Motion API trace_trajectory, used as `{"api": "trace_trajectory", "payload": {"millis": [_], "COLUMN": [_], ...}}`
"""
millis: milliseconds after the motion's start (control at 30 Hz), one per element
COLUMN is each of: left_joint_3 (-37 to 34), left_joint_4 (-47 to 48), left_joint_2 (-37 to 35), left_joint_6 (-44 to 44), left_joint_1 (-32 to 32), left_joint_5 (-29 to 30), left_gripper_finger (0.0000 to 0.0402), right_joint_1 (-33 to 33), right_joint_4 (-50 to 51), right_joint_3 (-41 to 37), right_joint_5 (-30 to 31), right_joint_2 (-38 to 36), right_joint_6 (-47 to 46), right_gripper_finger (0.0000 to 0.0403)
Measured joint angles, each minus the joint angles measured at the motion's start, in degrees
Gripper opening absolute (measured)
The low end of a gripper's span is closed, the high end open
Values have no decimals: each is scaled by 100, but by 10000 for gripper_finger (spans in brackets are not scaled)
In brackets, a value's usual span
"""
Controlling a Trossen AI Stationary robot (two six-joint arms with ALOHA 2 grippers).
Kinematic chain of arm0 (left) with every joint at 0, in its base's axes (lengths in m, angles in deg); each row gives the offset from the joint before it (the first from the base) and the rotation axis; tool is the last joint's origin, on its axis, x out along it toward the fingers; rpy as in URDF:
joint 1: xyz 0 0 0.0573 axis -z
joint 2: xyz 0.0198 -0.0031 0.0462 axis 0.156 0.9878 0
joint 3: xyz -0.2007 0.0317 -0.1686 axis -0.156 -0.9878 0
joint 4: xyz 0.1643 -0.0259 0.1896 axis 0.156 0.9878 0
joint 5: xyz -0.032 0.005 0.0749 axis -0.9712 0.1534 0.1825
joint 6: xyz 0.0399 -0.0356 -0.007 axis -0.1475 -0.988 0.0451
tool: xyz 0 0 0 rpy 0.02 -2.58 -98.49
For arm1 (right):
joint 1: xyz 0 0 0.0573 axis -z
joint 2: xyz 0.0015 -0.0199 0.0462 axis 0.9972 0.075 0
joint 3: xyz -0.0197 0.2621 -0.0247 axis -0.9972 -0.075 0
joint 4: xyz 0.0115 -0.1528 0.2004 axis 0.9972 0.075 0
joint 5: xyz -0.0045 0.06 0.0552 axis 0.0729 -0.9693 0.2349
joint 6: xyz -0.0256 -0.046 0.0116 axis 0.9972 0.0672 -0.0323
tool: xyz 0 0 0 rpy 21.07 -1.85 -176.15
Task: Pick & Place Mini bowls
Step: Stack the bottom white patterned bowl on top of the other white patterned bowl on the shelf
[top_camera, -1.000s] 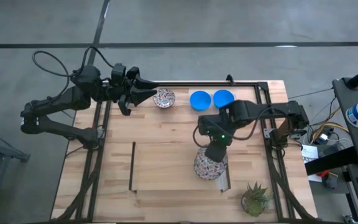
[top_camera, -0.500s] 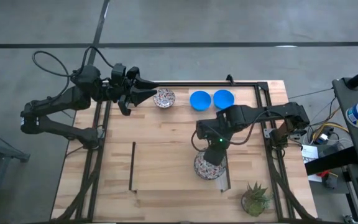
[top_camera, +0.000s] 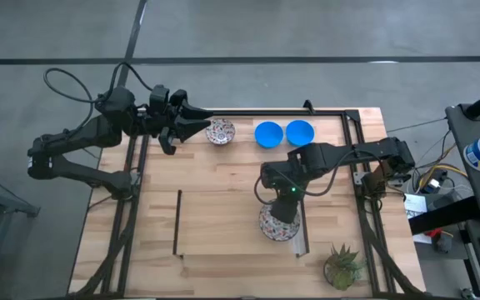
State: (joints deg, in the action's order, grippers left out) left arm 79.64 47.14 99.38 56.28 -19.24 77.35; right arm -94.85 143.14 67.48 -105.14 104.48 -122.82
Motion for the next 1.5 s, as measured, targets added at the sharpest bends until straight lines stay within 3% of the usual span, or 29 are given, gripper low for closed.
{"api": "trace_trajectory", "payload": {"millis": [900, 1267, 1500], "left_joint_3": [0, 0, 0], "left_joint_4": [0, -2, -2], "left_joint_2": [0, 0, -2], "left_joint_6": [0, -55, -59], "left_joint_1": [0, 2, 2], "left_joint_5": [0, -1, 0], "left_gripper_finger": [154, 154, 154], "right_joint_1": [-11, -11, -9], "right_joint_4": [-103, -108, -91], "right_joint_3": [-33, -36, 102], "right_joint_5": [-93, -94, -85], "right_joint_2": [0, 0, -2], "right_joint_6": [-2, 15, 42], "right_gripper_finger": [52, 133, 145]}}
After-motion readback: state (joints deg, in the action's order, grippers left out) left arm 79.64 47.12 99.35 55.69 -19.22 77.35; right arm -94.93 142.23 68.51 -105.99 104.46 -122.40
